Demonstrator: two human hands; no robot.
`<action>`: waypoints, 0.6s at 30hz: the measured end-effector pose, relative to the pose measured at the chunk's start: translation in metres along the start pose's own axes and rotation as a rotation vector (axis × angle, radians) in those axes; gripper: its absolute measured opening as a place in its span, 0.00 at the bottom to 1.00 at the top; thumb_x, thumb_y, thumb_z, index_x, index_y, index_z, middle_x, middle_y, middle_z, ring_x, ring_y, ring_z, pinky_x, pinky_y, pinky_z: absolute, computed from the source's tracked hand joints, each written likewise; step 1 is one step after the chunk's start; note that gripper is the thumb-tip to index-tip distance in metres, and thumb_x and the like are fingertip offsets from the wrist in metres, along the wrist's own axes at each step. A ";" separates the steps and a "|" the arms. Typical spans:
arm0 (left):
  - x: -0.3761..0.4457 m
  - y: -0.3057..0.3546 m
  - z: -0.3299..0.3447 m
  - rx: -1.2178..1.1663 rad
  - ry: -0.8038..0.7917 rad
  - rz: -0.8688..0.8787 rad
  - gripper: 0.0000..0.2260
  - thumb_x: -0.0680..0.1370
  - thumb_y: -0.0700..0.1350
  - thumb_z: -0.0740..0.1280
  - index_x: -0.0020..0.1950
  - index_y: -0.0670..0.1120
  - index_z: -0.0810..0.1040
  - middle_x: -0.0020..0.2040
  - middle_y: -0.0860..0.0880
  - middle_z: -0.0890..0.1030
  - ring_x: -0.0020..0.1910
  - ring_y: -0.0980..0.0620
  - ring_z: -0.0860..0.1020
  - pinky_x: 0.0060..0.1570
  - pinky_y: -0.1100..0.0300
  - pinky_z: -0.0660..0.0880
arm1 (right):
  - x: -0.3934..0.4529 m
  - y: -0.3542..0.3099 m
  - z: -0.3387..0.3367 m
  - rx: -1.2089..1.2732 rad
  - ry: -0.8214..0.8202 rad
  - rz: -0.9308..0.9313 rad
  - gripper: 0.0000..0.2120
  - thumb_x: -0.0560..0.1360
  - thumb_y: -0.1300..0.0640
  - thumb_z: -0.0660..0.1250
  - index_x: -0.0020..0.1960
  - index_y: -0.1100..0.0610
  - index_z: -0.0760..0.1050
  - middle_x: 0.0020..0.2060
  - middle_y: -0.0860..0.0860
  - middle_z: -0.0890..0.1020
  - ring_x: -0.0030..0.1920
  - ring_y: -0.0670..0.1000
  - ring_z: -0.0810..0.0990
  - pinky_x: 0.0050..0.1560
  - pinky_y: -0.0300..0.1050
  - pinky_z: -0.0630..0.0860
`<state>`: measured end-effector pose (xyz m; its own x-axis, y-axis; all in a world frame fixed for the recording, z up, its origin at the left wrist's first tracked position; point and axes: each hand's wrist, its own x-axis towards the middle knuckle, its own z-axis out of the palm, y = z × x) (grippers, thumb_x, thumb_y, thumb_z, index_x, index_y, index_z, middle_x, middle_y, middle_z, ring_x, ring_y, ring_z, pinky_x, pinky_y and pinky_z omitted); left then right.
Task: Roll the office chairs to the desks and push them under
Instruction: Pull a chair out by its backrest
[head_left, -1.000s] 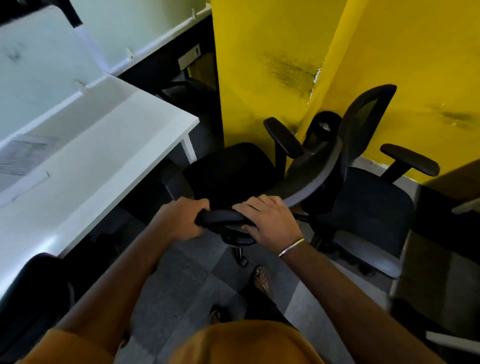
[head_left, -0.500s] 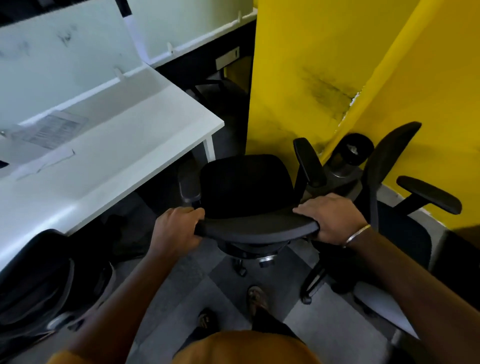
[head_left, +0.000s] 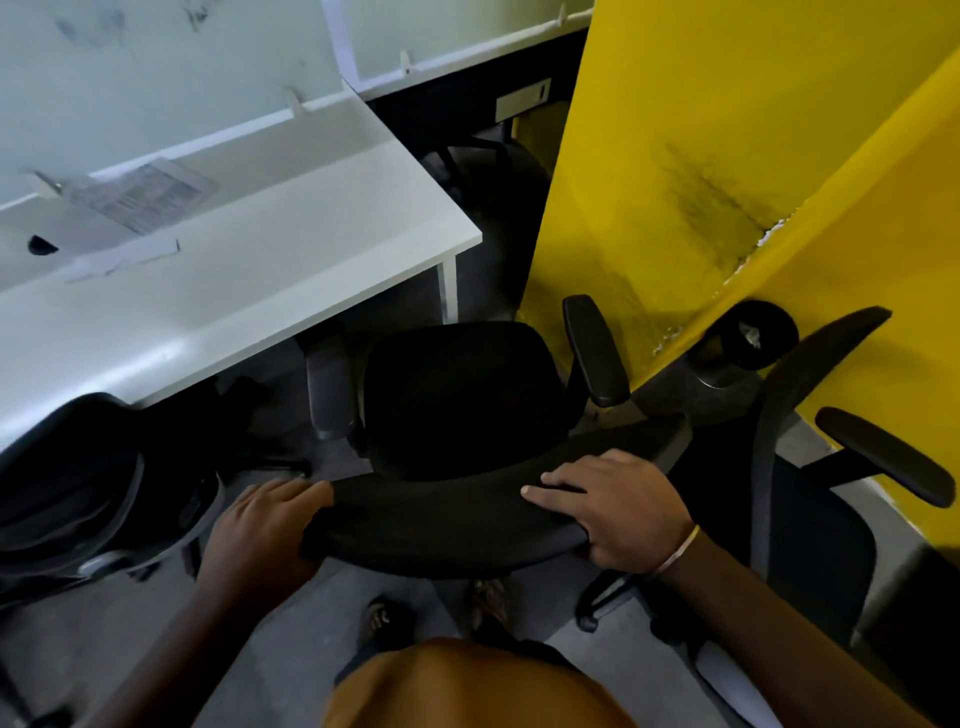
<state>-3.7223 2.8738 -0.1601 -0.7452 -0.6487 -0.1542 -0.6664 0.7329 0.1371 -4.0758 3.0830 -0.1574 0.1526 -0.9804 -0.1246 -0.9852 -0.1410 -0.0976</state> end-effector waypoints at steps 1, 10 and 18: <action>-0.006 -0.003 0.002 -0.004 -0.009 -0.017 0.25 0.60 0.45 0.85 0.53 0.53 0.81 0.48 0.53 0.85 0.47 0.45 0.84 0.46 0.48 0.80 | 0.003 -0.003 0.001 0.012 0.020 -0.029 0.31 0.69 0.42 0.60 0.72 0.44 0.75 0.60 0.47 0.82 0.54 0.51 0.84 0.46 0.49 0.79; -0.025 -0.003 0.004 0.076 0.024 0.065 0.31 0.68 0.59 0.80 0.69 0.57 0.78 0.61 0.53 0.81 0.58 0.49 0.82 0.54 0.49 0.78 | 0.070 -0.015 0.005 -0.019 0.087 -0.108 0.29 0.69 0.42 0.74 0.69 0.42 0.77 0.57 0.50 0.84 0.53 0.52 0.85 0.45 0.49 0.76; 0.023 -0.067 -0.018 0.073 0.157 -0.084 0.24 0.66 0.61 0.67 0.60 0.57 0.84 0.50 0.55 0.83 0.47 0.47 0.83 0.46 0.51 0.72 | 0.191 -0.014 -0.017 -0.040 0.119 -0.220 0.26 0.70 0.32 0.70 0.61 0.46 0.81 0.48 0.49 0.85 0.42 0.56 0.84 0.41 0.50 0.75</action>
<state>-3.6947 2.8059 -0.1549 -0.6851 -0.7284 -0.0064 -0.7274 0.6837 0.0581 -4.0345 2.8955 -0.1626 0.3561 -0.9344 0.0125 -0.9318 -0.3561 -0.0699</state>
